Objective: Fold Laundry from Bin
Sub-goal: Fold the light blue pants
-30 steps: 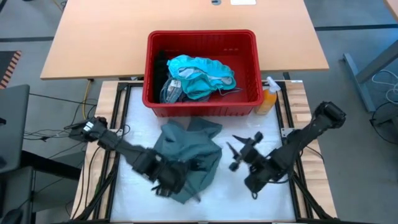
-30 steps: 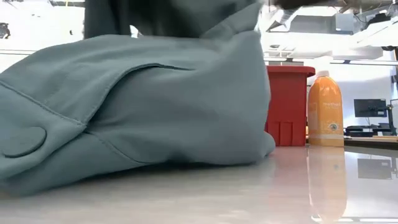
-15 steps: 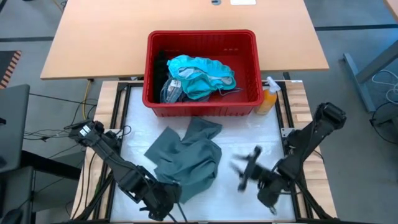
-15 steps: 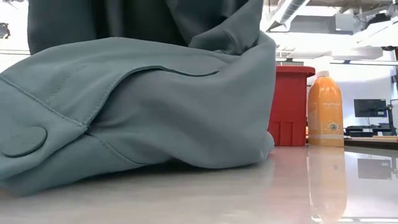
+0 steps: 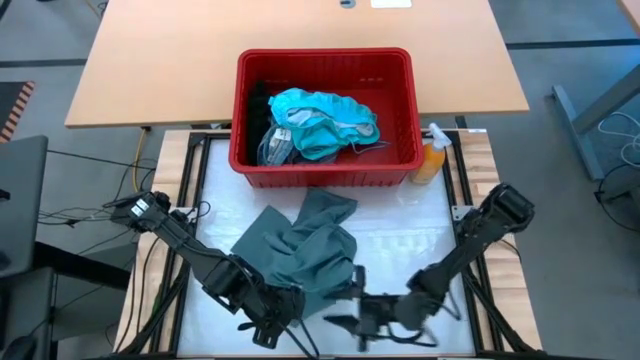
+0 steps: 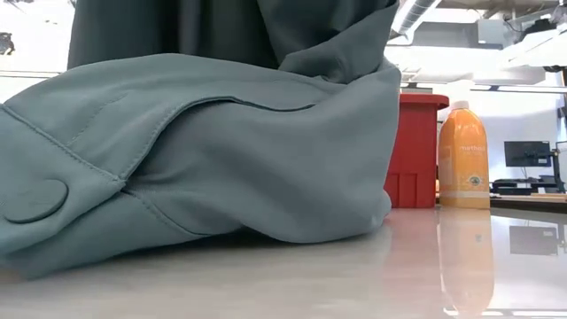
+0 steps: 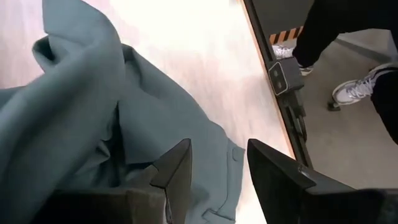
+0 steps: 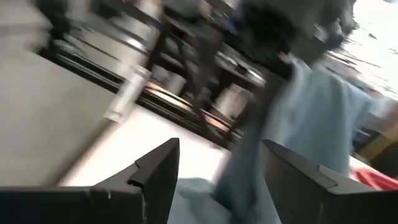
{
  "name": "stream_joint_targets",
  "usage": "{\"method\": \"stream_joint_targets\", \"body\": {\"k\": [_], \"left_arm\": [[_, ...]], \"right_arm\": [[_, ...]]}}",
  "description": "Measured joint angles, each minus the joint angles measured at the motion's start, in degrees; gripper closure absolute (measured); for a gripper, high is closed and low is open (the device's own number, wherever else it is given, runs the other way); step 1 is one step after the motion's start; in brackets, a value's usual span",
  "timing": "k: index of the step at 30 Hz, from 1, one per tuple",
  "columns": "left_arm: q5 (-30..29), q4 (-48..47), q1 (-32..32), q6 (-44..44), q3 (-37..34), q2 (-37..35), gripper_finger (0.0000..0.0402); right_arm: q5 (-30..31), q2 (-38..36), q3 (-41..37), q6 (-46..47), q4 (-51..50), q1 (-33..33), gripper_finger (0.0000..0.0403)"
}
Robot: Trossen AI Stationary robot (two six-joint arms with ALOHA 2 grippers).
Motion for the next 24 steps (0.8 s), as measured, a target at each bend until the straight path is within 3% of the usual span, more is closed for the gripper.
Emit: {"method": "stream_joint_targets", "body": {"k": [7,9,12,16,20,24], "left_arm": [[0.17,-0.02,-0.11,-0.88,0.00,0.00,0.0256],[0.58,-0.05,-0.24,-1.28,0.00,0.01,0.0256],[1.10,-0.28,-0.35,-1.32,0.00,0.02,0.0256],[4.67,-1.73,-0.35,-3.86,0.00,0.02,0.0256],[10.47,-3.89,-0.18,-8.57,0.00,0.02,0.0256],[12.47,-5.42,-0.29,-11.70,0.00,0.02,0.0256]], "right_arm": [[11.93,4.08,6.84,3.15,-9.51,-4.57,0.0152],[11.45,4.06,6.97,6.54,-12.96,-5.29,0.0159],[8.75,3.81,6.97,9.83,-15.22,-6.24,0.0216],[10.47,2.68,6.97,8.39,-16.24,-6.20,0.0366],[12.47,-0.35,6.97,7.32,-17.84,-6.15,0.0381],[16.30,-7.63,7.06,11.26,-26.03,-6.74,0.0384]]}}
